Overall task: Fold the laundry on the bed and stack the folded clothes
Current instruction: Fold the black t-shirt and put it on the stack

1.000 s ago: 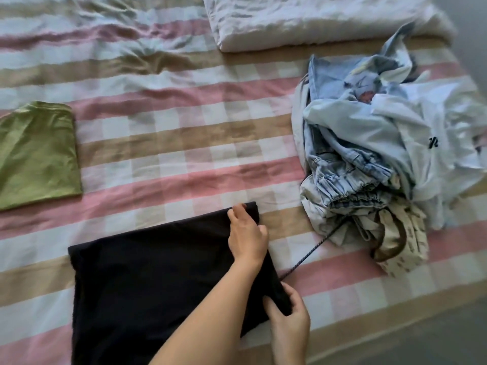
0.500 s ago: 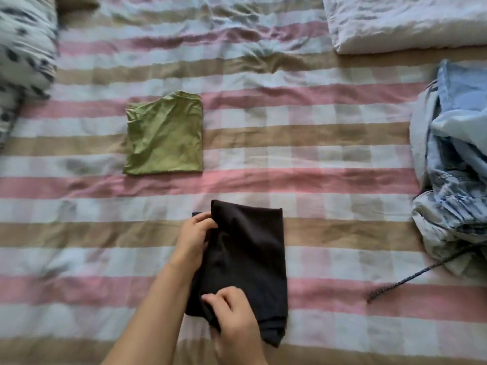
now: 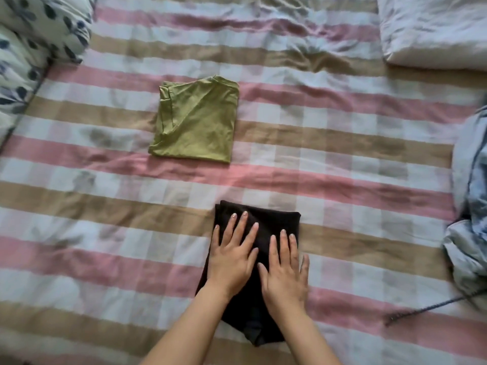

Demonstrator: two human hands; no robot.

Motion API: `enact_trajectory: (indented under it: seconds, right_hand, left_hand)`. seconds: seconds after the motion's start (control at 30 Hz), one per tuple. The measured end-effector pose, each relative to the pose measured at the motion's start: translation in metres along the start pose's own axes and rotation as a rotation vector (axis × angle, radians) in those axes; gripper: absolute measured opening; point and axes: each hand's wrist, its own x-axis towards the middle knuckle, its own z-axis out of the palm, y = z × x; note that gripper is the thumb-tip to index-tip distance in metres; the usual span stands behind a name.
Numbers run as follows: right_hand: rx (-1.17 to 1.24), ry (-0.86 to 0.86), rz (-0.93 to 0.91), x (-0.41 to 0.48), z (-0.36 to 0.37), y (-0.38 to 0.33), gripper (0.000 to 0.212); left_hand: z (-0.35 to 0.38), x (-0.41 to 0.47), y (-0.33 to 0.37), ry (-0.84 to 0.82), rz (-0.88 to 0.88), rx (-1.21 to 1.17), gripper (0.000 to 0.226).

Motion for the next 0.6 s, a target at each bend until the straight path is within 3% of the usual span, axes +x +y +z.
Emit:
enact_trajectory:
  seconds: [0.07,0.13,0.2,0.27,0.37,0.5,0.6]
  right_hand:
    - [0.018,-0.108,-0.031,0.004,0.006,0.012,0.062]
    - [0.248,0.043,-0.046,-0.003,0.004,0.013,0.061]
    - [0.5,0.243,0.124,-0.012,0.001,0.014,0.056]
    - [0.769,0.258,0.393,-0.018,-0.002,0.012,0.051]
    - [0.938,0.187,0.61,-0.017,-0.004,0.009,0.039]
    - [1.012,0.055,0.641,-0.024,-0.006,0.001,0.029]
    - [1.049,0.06,0.535,-0.024,-0.025,-0.005,0.017]
  left_hand:
    - [0.011,-0.004,-0.013,-0.134,-0.159,0.005,0.065]
    - [0.011,-0.012,-0.018,-0.107,-0.285,-0.079,0.075]
    - [0.004,-0.02,-0.016,0.045,-0.473,-0.297,0.076]
    - [-0.004,-0.026,-0.014,0.116,-0.668,-0.575,0.058]
    - [-0.012,-0.03,-0.02,0.002,-0.887,-0.846,0.033]
    - [-0.023,-0.035,-0.032,-0.214,-0.841,-0.934,0.026]
    - [-0.046,-0.039,-0.034,-0.213,-0.742,-1.111,0.013]
